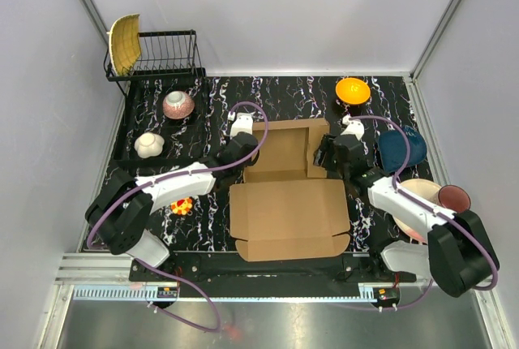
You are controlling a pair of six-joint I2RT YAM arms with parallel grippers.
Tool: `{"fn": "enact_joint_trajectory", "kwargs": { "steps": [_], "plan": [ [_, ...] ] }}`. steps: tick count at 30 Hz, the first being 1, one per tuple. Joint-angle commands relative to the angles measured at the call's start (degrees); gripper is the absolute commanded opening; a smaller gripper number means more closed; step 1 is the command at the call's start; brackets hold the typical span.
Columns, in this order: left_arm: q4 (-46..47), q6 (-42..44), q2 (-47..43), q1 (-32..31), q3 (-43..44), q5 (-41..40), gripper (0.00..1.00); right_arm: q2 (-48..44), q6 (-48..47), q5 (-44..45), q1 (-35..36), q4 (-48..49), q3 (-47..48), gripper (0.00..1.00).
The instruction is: Fold the paper box
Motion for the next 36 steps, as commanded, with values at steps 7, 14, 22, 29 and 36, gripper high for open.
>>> {"fn": "enact_joint_trajectory", "kwargs": {
  "steps": [7, 14, 22, 29, 36],
  "plan": [
    [0.67, 2.11, -1.55, -1.48, -1.31, 1.66, 0.0, 4.92, -3.29, 0.95, -0.9, 6.43, 3.74, 0.44],
    [0.59, 2.38, -1.9, -1.48, -1.22, 2.1, 0.0, 4.92, -4.52, 2.44, -1.69, 8.63, 5.31, 0.74],
    [0.06, 3.78, -2.25, -1.48, -1.48, 3.68, 0.0, 6.15, -7.33, -2.99, -5.19, 20.03, 3.13, 0.78],
    [-0.38, 5.54, -2.16, -1.48, -0.95, 4.83, 0.0, 9.93, -9.97, -13.64, -7.84, 28.4, 1.89, 0.76],
    [-0.38, 6.24, -2.08, -1.48, -0.52, 4.57, 0.0, 15.82, -10.59, -16.8, -7.75, 29.9, 3.47, 0.65]
  ]
}}
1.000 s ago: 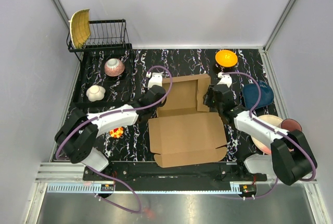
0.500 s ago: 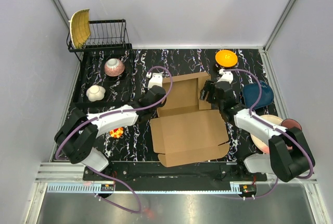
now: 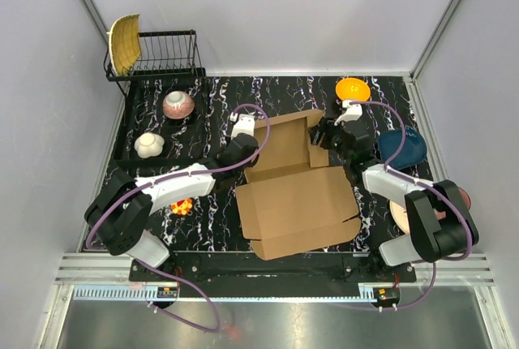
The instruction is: Fold the paper box
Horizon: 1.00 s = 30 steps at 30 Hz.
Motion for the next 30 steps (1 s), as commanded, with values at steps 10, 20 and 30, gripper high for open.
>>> {"fn": "enact_joint_trajectory", "kwargs": {
  "steps": [10, 20, 30],
  "plan": [
    [-2.11, 3.12, -1.51, -1.0, 1.17, 2.81, 0.0, 4.07, -2.53, -2.38, -0.17, 2.76, -0.49, 0.27],
    [-1.5, 5.05, -1.16, -0.91, 3.19, 2.02, 0.01, 1.35, -1.21, -1.67, -0.08, 0.83, -3.21, 0.05],
    [8.5, 8.3, 0.34, -0.03, 0.3, 2.28, 0.0, -8.49, -0.86, 10.62, 7.64, -8.83, -8.06, 0.0]
  ]
}}
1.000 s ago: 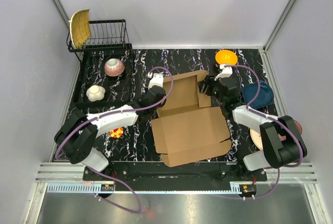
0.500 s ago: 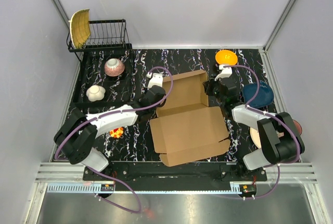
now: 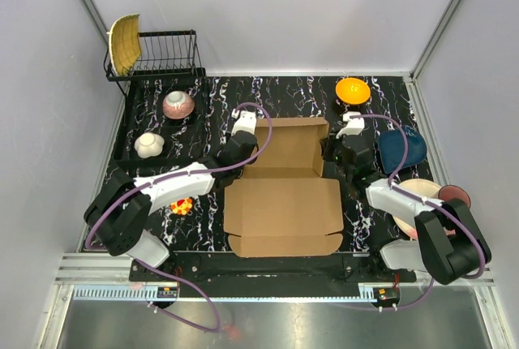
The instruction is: Fold the paper box
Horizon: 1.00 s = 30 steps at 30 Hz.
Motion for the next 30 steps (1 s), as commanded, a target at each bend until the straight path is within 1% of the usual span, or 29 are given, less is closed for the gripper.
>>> {"fn": "enact_joint_trajectory", "kwargs": {
  "steps": [1, 3, 4, 7, 8, 10, 15, 16, 19, 20, 21, 23, 24, 27, 28, 30],
  "plan": [
    [7.56, 3.39, 0.71, -0.12, -0.47, 4.12, 0.0, -2.4, 2.13, 5.25, 5.88, -11.35, -0.64, 0.06],
    [7.39, 2.69, 1.32, -0.12, -0.03, 5.08, 0.0, -2.75, 2.67, 6.31, 5.89, -13.55, 0.14, 0.18],
    [7.21, 2.42, 1.5, -0.12, 0.23, 5.26, 0.0, -2.93, 2.58, 6.66, 5.97, -14.0, 0.41, 0.29],
    [7.12, 1.45, 1.59, -0.2, -0.03, 6.05, 0.0, -3.02, 2.32, 7.63, 5.97, -15.15, 1.29, 0.4],
    [7.21, 1.36, 1.5, -0.2, -0.12, 6.14, 0.0, -3.1, 2.32, 7.37, 5.97, -15.15, 1.47, 0.46],
    [7.12, 1.36, 1.33, -0.2, -0.38, 6.14, 0.0, -3.02, 2.49, 6.67, 5.89, -15.06, 1.82, 0.52],
    [7.03, 1.36, 0.8, -0.29, -0.82, 6.4, 0.0, 0.32, 1.35, 7.54, 5.97, -17.42, 5.24, 0.54],
    [7.03, 1.45, 0.63, -0.29, -0.91, 6.58, 0.0, 0.93, 1.17, 7.98, 5.89, -17.78, 5.68, 0.53],
    [6.86, 1.45, 0.01, -0.47, -1.26, 6.67, 0.0, 2.96, 1.17, 10.44, 5.97, -19.1, 7.09, 0.45],
    [6.86, 1.36, 0.01, -0.47, -1.26, 6.67, 0.0, 3.83, 1.09, 11.14, 5.97, -19.19, 7.61, 0.41],
    [6.86, 1.36, -0.17, -0.56, -1.61, 6.67, 0.0, 4.19, 1.0, 11.58, 5.97, -19.71, 7.88, 0.33],
    [6.77, 1.28, -0.61, -0.64, -1.79, 6.67, 0.0, 5.15, 0.91, 12.9, 5.97, -20.85, 8.67, 0.27],
    [6.77, 1.1, -0.87, -0.64, -1.96, 6.67, 0.0, 5.51, 1.08, 13.6, 5.97, -21.3, 8.94, 0.2],
    [6.68, 0.84, -1.31, -0.73, -2.23, 6.58, 0.0, 6.47, 1.35, 15.97, 5.89, -23.57, 10.16, 0.1],
    [6.68, 0.66, -1.4, -0.82, -2.23, 6.67, 0.0, 6.65, 1.52, 17.72, 5.97, -24.2, 10.43, 0.0],
    [6.68, 0.57, -1.49, -0.91, -2.23, 6.49, 0.0, 7.18, 2.92, 19.92, 6.06, -26.22, 11.13, 0.0]
  ]
}}
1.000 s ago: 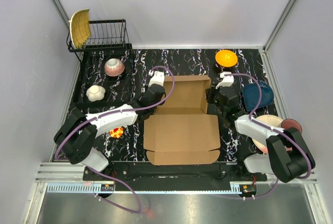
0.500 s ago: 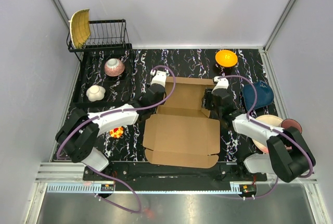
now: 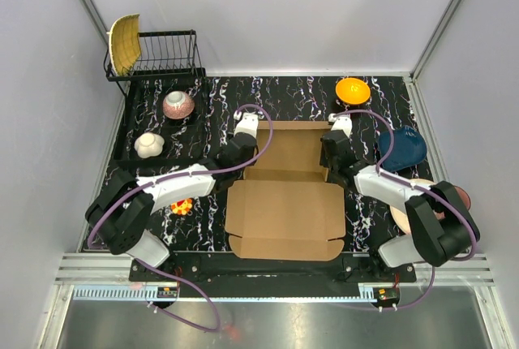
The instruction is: Fold the paper box
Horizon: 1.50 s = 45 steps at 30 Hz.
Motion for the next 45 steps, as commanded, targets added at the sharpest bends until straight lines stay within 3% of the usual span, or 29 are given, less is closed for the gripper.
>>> {"fn": "enact_joint_trajectory", "kwargs": {
  "steps": [1, 8, 13, 15, 20, 21, 22, 23, 26, 30, 31, 36, 38, 45],
  "plan": [
    [1.92, -0.11, -2.23, -1.26, -0.44, 2.8, 0.0, 1.76, 3.1, 7.12, 0.62, -4.45, 3.33, 0.0],
    [1.39, 0.42, -2.75, -1.52, -0.26, 2.18, 0.0, 4.57, 6.97, 12.93, 1.15, -11.39, 6.32, 0.0],
    [1.04, 0.07, -3.02, -1.52, -0.44, 1.66, 0.01, 3.78, 7.86, 11.19, 1.24, -11.58, 6.33, 0.02],
    [0.95, -0.28, -2.76, -1.52, -0.26, 1.48, 0.03, 2.91, 8.47, 9.87, 1.24, -11.14, 6.15, 0.18],
    [0.16, -1.42, -2.4, -1.52, -0.17, 1.3, 0.11, 2.02, 8.56, 7.93, 1.24, -10.7, 5.53, 0.3],
    [0.25, -1.6, -2.32, -1.52, -0.35, 1.22, 0.12, 1.85, 8.56, 7.58, 1.24, -10.7, 5.36, 0.3],
    [0.6, -1.95, -2.49, -1.52, -0.52, 1.39, 0.12, 1.5, 8.38, 6.97, 1.24, -10.44, 4.66, 0.08],
    [0.95, -2.04, -2.49, -1.52, -1.05, 1.48, 0.1, 1.32, 8.82, 6.96, 1.24, -9.91, 4.22, 0.0],
    [2.88, -2.48, -2.75, -1.78, -2.54, 1.39, 0.0, 0.44, 8.47, 6.26, 1.23, -8.24, 2.46, 0.0],
    [6.57, -2.83, -3.63, -2.49, -4.74, -0.53, 0.0, -1.31, 7.86, 3.28, 1.41, -4.64, 0.18, 0.0],
    [8.05, -2.83, -3.81, -2.58, -5.26, -1.41, 0.0, -2.27, 7.77, 1.96, 1.24, -3.33, -0.53, 0.24],
    [14.47, -3.01, -6.0, -2.93, -9.48, -7.12, 0.0, -7.9, 7.59, -5.58, 1.24, -1.56, -2.11, 0.73],
    [16.06, -3.09, -6.1, -3.01, -10.54, -9.23, 0.0, -11.59, 7.59, -7.62, 1.32, -1.82, -2.2, 0.99],
    [22.82, -1.87, -2.59, -3.37, -10.46, -17.4, 0.0, -19.24, 7.06, -19.29, 1.24, -8.93, 0.61, 1.0]
  ]
}}
